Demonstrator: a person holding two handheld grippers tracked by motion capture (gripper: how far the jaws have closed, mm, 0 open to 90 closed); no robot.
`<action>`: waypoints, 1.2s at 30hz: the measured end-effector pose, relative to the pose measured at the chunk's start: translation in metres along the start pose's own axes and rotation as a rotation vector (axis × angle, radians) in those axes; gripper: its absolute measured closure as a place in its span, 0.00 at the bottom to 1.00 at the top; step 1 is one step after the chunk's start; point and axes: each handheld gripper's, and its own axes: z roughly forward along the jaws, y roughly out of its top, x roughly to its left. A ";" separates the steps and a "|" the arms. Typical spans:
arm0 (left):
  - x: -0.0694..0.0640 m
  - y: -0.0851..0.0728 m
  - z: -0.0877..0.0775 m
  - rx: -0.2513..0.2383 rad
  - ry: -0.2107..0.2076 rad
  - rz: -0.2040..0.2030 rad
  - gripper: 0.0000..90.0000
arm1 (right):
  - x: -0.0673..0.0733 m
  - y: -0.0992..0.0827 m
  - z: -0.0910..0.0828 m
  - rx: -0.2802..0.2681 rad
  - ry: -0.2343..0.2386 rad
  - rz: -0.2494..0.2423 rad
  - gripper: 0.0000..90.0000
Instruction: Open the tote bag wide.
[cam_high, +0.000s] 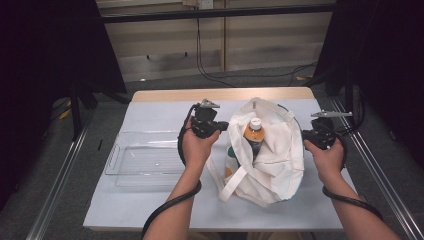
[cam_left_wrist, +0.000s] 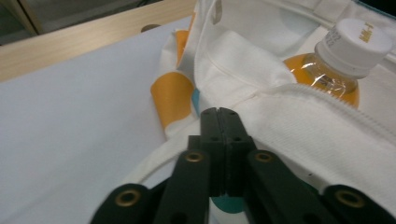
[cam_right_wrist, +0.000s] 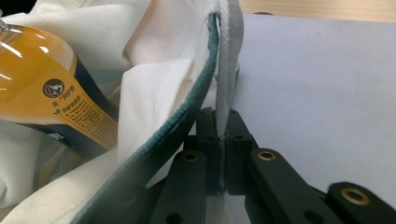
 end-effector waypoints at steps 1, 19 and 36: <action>0.001 0.000 -0.001 0.009 -0.002 -0.021 1.00 | 0.000 0.000 0.000 -0.001 -0.002 -0.003 0.97; 0.003 -0.007 -0.013 -0.013 0.052 -0.005 0.92 | -0.003 -0.003 -0.001 -0.002 0.001 0.001 0.97; -0.005 -0.006 0.020 0.064 0.054 0.009 0.98 | 0.000 -0.001 -0.002 -0.012 0.011 0.018 0.98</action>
